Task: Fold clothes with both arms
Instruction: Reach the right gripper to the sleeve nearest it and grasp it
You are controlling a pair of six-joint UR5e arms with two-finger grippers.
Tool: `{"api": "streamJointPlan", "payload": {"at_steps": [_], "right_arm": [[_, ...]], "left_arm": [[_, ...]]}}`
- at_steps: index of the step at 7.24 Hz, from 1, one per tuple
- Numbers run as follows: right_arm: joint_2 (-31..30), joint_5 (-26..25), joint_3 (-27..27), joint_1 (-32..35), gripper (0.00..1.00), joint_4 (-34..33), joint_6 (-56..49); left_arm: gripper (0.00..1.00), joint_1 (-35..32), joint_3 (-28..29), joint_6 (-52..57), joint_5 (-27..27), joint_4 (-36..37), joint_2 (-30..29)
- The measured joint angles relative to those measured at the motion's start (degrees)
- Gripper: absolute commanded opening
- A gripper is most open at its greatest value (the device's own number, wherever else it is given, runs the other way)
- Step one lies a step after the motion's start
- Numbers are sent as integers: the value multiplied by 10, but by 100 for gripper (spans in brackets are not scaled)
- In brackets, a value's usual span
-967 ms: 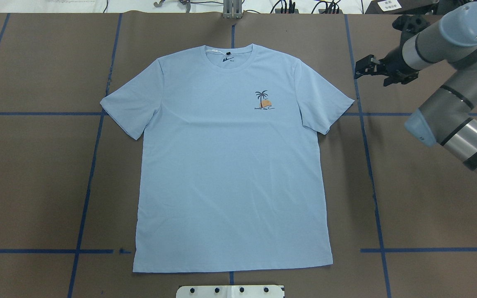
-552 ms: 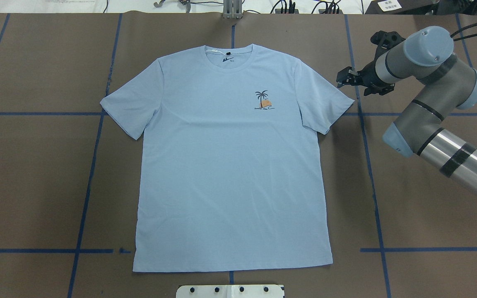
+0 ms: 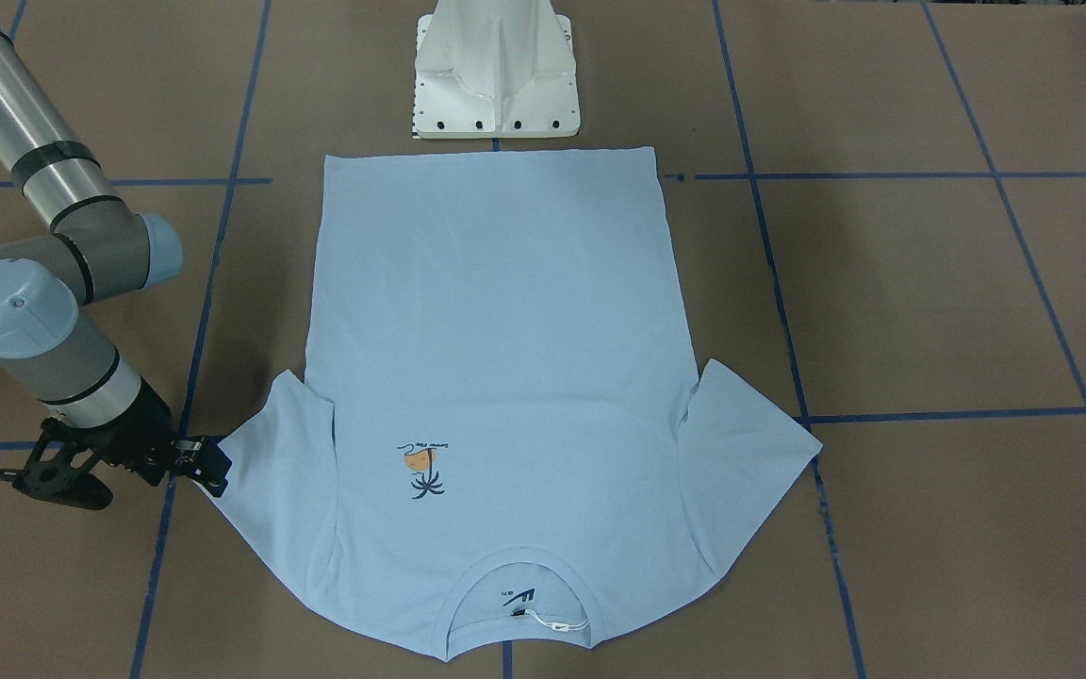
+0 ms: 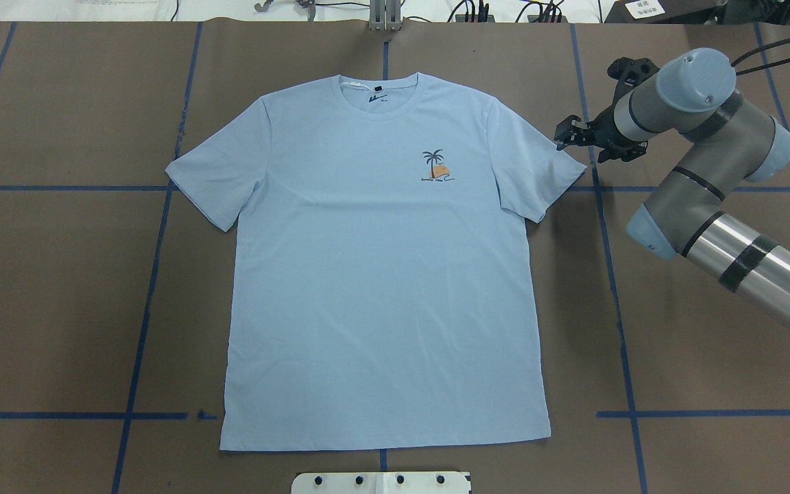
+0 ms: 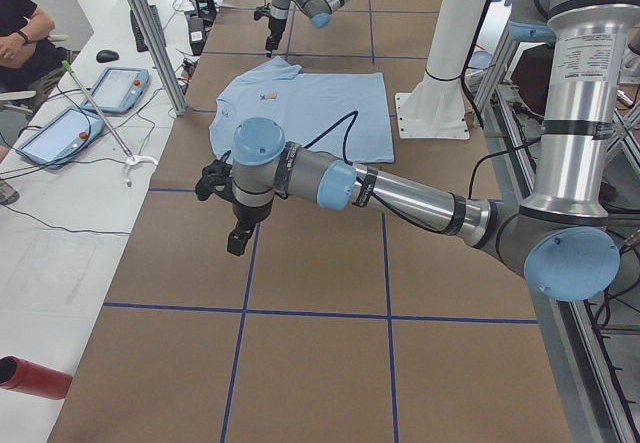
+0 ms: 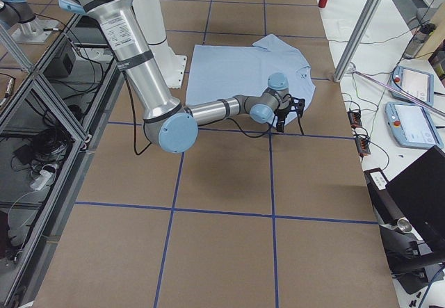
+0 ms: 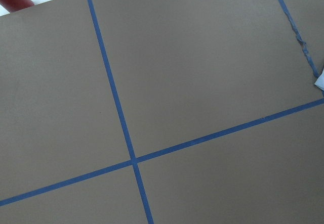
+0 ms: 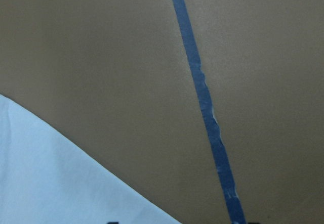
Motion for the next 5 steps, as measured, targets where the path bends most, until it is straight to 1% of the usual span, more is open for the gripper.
{"api": "streamJointPlan", "payload": {"at_steps": [1,2,3,4,5], "right_arm": [[-2,1,1,-2,79,0,0],[-5,3,1,-4,68,0,0],[-6,3,2,-8,47,0,1],[-7,3,2,-10,14,0,3],[-7,3,2,-12,0,-1,4]], "left_arm": [[100,0,0,0,0,0,0],[100,0,1,0,0,1,0],[100,0,1,0,0,0,0],[100,0,1,0,0,0,0],[100,0,1,0,0,0,0]]}}
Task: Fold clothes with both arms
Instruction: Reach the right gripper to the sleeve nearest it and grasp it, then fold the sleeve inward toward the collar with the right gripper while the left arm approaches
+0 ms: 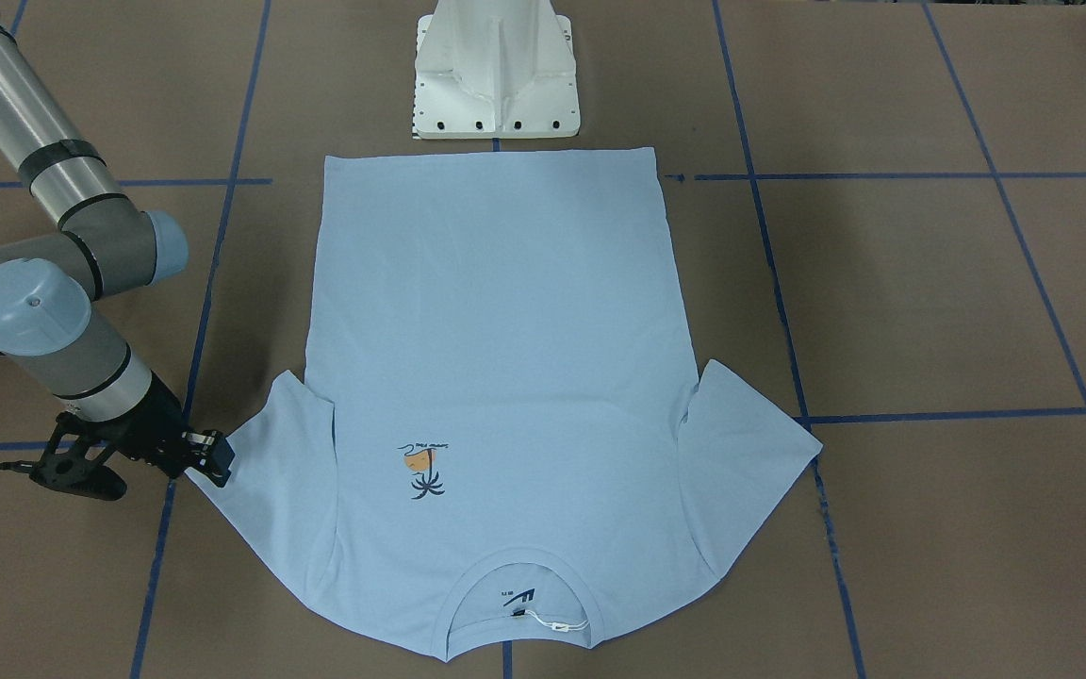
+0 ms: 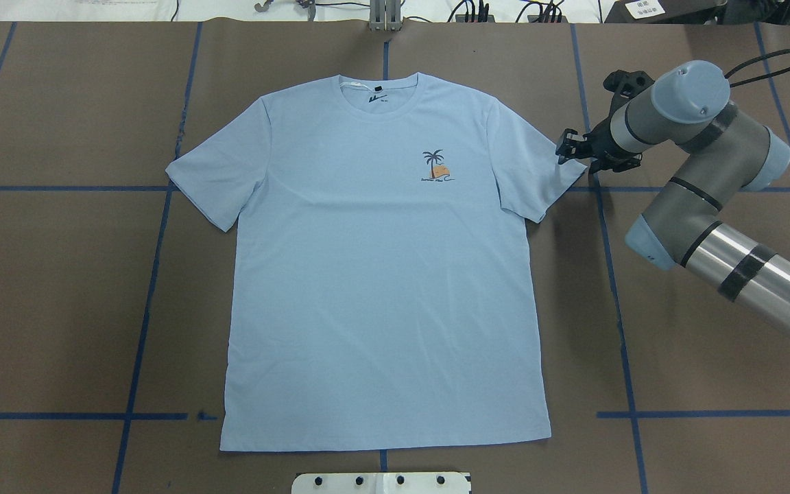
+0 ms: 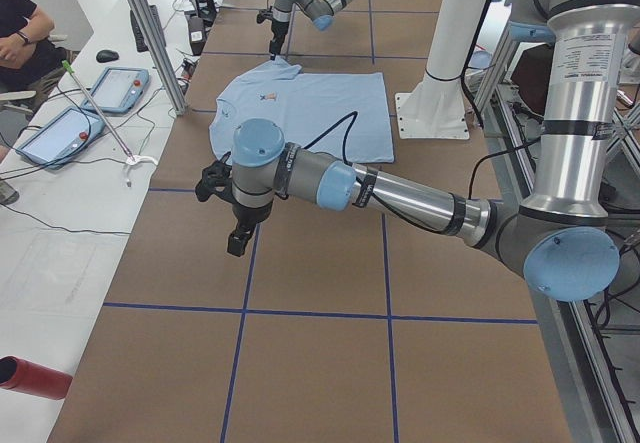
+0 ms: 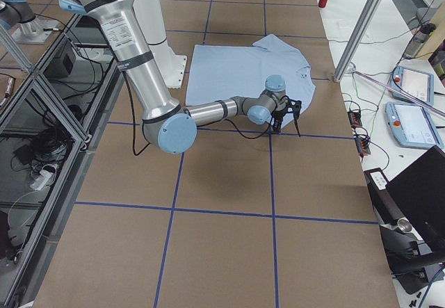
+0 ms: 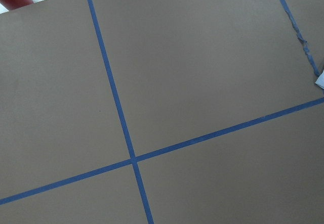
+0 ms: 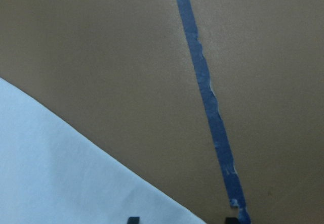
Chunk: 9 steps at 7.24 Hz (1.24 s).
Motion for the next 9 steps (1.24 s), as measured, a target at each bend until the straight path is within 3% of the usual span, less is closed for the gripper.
{"api": "streamJointPlan", "payload": {"at_steps": [5,6,8,9], "right_arm": [[3,44,31,2,0,-7,18],[21,45,48,-4,0,-18,52],[121,13,48,-42,0,-87,152],[177,-21,14,-66,99,-112,182]], "left_arm": [[100,0,0,0,-1,1,0],[100,0,0,0,-1,1,0],[100,0,0,1,-1,1,0],[100,0,3,1,-1,-1,-1]]}}
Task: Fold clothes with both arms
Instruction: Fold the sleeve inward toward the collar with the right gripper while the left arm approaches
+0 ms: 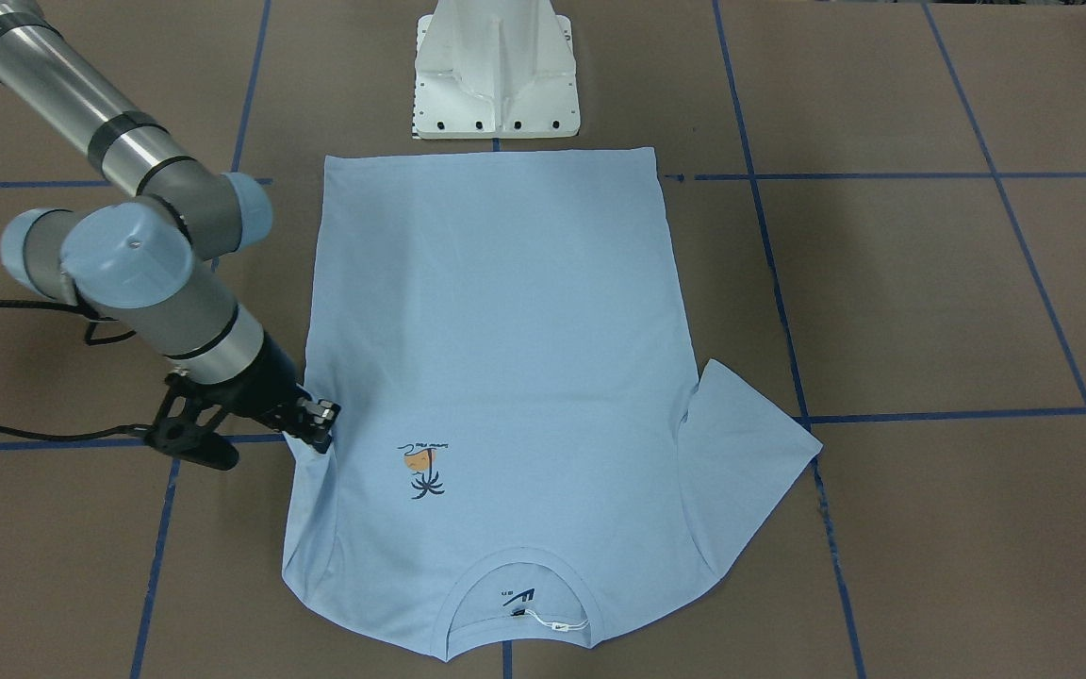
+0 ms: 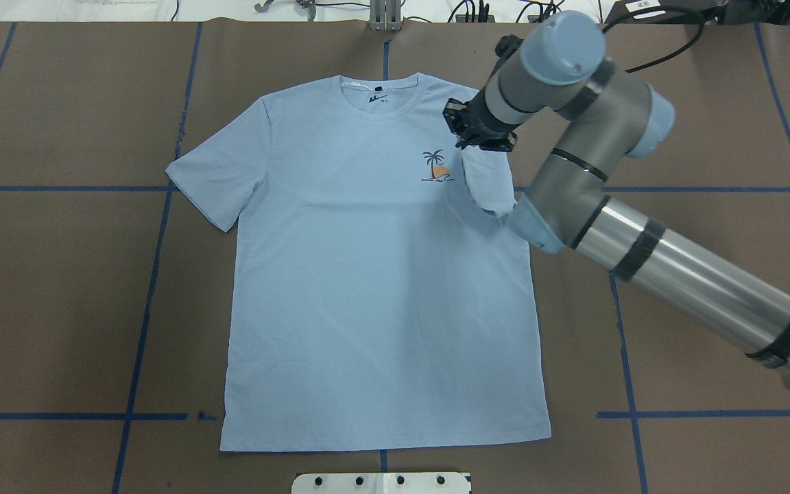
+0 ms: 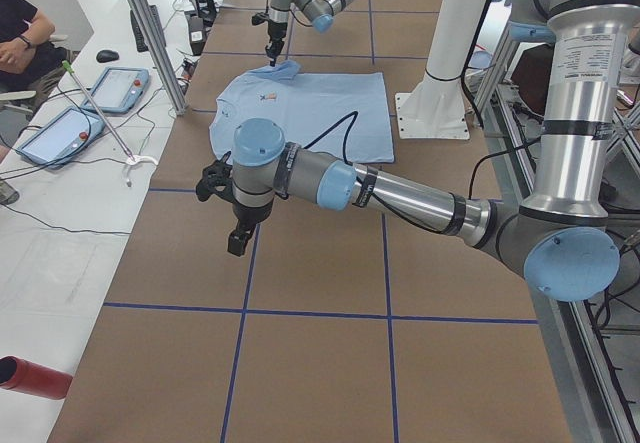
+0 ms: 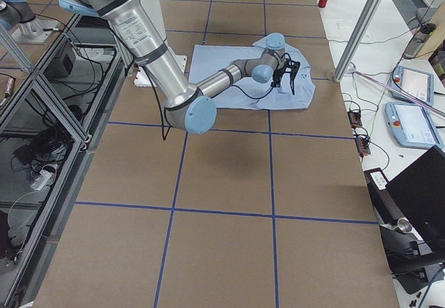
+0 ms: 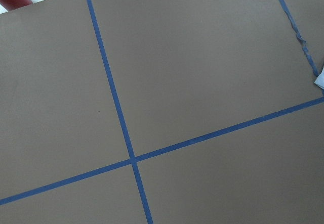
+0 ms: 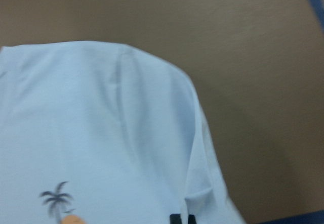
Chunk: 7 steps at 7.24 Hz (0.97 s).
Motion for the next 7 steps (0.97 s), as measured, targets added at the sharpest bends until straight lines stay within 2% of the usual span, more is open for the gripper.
{"api": "streamJointPlan", "payload": {"at_steps": [2,3,5,6,7], "right_arm": [[64,-45,-77,-28,100,17,15],[75,-59,-91,-37,100,28,16],[87,-66,-89,-43,100,35,22],[85,-64,-71,-43,100,29,26],[69,-57,-30,-43,100,10,29]], "left_arm": [[100,0,10,-1,-6,-19,2],[100,8,17,-16,-15,-31,-1],[100,78,32,-144,-22,-120,-11],[99,123,38,-244,-22,-180,-20],[99,171,54,-335,-20,-225,-47]]}}
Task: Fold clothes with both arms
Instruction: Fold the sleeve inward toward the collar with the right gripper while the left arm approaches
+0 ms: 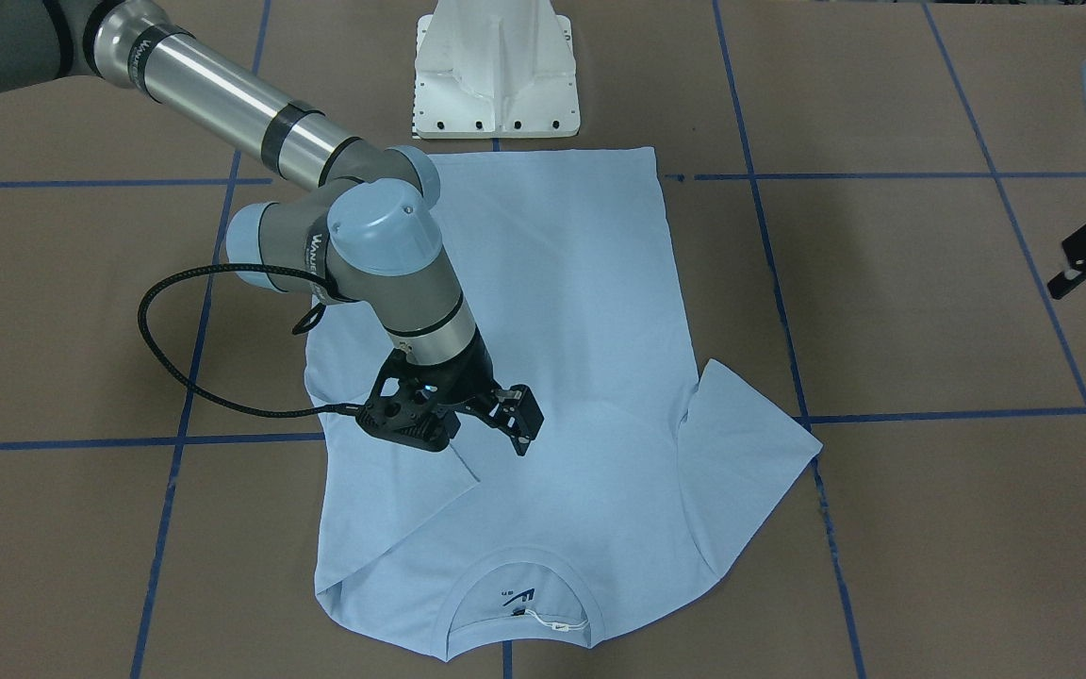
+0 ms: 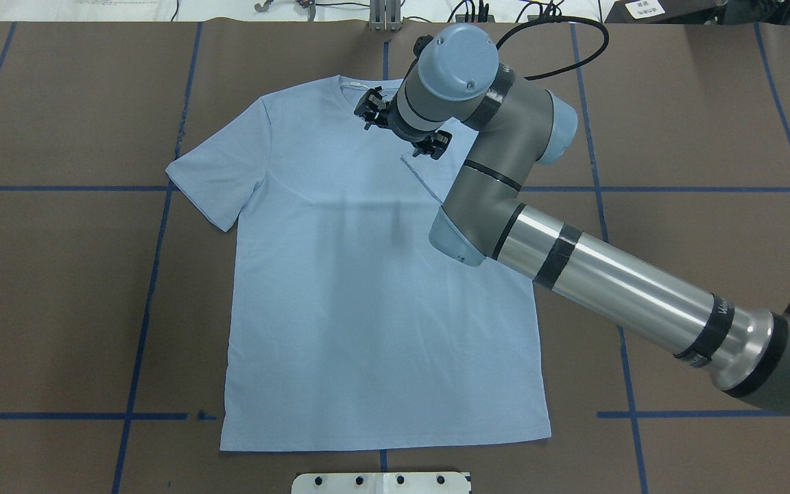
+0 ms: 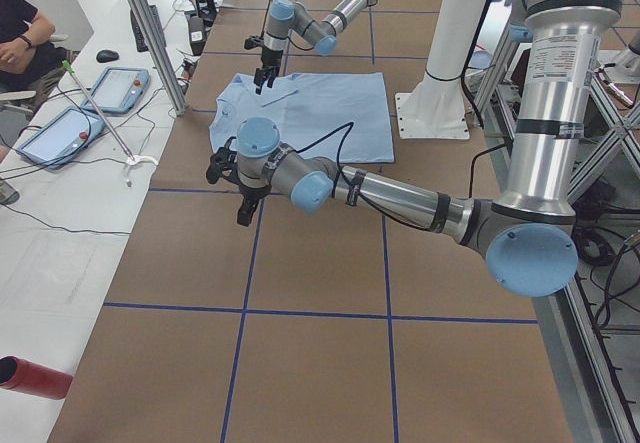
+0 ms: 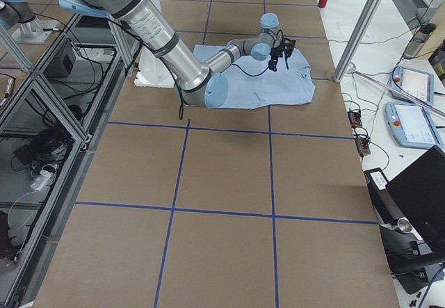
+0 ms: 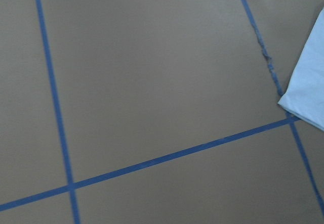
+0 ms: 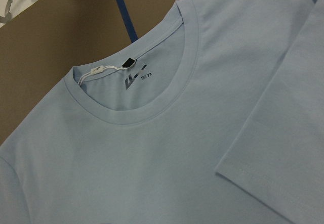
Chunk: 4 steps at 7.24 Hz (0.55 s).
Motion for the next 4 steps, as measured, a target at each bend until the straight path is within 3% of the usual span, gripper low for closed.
{"api": "streamJointPlan", "payload": {"at_steps": [2,4], "right_arm": [[-75,10,131,1,100,-41,1],[-128,10,211,-2,100,-50,2]], "left_arm": [[98,91,100,-134,16,-35,-119],[96,151,215,-261,74,-93,-197]]}}
